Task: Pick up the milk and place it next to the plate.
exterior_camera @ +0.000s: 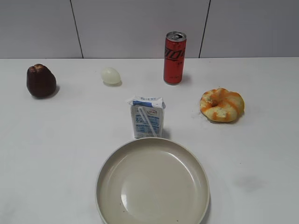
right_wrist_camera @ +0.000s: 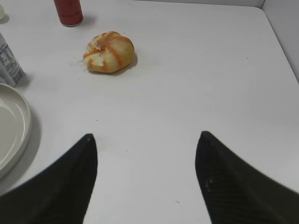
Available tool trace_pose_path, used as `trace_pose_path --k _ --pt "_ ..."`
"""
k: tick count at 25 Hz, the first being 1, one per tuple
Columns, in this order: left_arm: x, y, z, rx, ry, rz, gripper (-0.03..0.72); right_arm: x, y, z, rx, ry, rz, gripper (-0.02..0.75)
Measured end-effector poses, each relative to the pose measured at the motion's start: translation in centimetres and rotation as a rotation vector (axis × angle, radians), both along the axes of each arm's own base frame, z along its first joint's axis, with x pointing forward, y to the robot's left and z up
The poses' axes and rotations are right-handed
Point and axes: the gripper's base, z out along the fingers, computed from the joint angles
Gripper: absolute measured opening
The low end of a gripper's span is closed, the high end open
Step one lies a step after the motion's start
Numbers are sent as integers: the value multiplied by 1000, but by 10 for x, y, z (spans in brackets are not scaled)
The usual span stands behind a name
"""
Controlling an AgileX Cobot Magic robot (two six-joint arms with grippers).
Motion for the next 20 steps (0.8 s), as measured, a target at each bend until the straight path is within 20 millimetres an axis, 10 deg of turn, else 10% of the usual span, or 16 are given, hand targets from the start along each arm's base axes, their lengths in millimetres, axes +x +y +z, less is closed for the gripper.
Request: trace_pose_path --k 20 --pt "0 0 0 1 0 1 520 0 0 0 0 0 0 500"
